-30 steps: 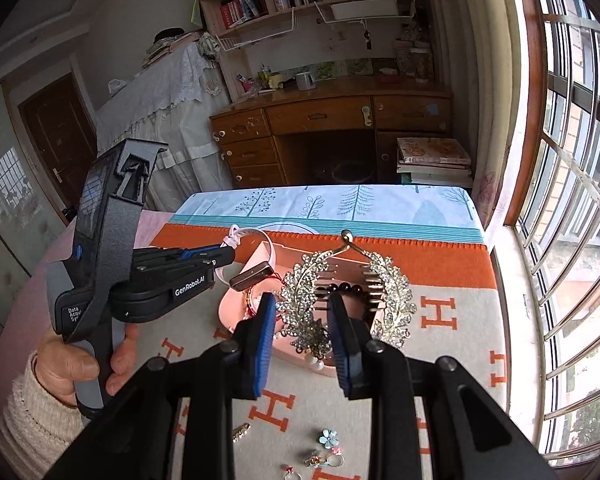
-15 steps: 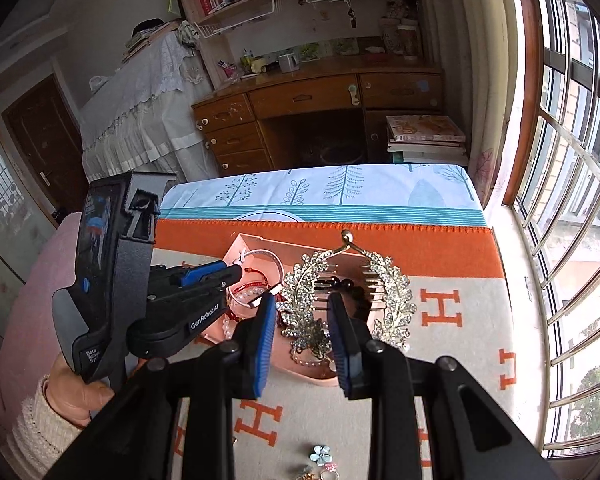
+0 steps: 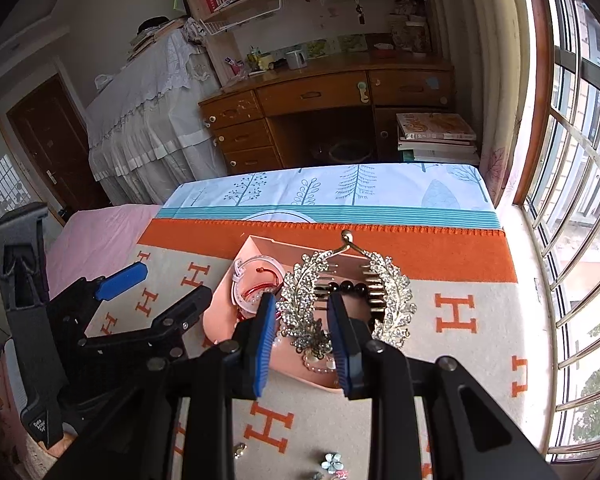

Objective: Organize jewelry
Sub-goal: 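Carry the smartwatch and hair comb over the pink tray and lower them in, then open the right tool to release the hair comb into the tray, then withdraw both tools from the tray toward the pin and rings on the blanket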

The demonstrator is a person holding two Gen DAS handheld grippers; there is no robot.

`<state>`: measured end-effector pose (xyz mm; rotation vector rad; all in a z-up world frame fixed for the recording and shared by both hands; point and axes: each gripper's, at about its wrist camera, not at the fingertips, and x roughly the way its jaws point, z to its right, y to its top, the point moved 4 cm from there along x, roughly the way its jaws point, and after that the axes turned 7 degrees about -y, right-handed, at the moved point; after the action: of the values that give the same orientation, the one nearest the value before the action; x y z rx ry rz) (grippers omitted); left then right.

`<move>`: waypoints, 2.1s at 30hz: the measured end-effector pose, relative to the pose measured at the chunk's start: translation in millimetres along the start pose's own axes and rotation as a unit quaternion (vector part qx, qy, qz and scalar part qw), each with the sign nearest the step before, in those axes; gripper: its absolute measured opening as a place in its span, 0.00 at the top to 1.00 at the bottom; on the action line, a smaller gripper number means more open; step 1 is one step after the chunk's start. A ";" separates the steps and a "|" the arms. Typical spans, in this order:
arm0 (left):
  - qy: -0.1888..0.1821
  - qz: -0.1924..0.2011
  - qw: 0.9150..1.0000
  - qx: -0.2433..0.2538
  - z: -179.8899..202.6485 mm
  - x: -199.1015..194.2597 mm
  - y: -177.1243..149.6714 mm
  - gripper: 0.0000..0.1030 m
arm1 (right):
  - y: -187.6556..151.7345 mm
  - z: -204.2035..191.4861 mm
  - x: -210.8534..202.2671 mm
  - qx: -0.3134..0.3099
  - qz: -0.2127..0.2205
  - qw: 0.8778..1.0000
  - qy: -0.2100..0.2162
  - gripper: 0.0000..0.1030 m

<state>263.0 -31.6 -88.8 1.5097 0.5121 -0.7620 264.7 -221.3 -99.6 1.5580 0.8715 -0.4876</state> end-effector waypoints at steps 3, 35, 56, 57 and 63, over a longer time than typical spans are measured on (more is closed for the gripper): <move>0.011 0.002 1.000 -0.028 -20.8 -10.9 -12.0 0.19 | 5.1 -4.9 8.5 0.000 -0.012 1.000 0.006 0.75; 0.011 -0.021 0.998 -0.058 -35.9 -25.6 -62.2 0.18 | -19.5 -24.9 93.3 0.026 -0.157 0.987 0.003 0.73; -0.006 0.007 1.000 -0.012 6.4 -79.7 -73.9 0.12 | -74.9 -21.8 -15.1 -0.008 -0.072 0.997 -0.015 0.73; -0.007 0.007 1.000 -0.010 8.8 -82.2 -75.2 0.11 | -79.0 -21.8 -20.0 -0.010 -0.070 0.997 -0.015 0.73; -0.011 0.014 1.000 0.005 20.6 -97.4 -83.8 0.03 | -98.6 -19.5 -45.2 -0.017 -0.052 0.998 -0.024 0.73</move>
<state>133.6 -31.6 -75.4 1.5122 0.4710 -0.7596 158.1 -214.5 -126.9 1.4693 0.9226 -0.5793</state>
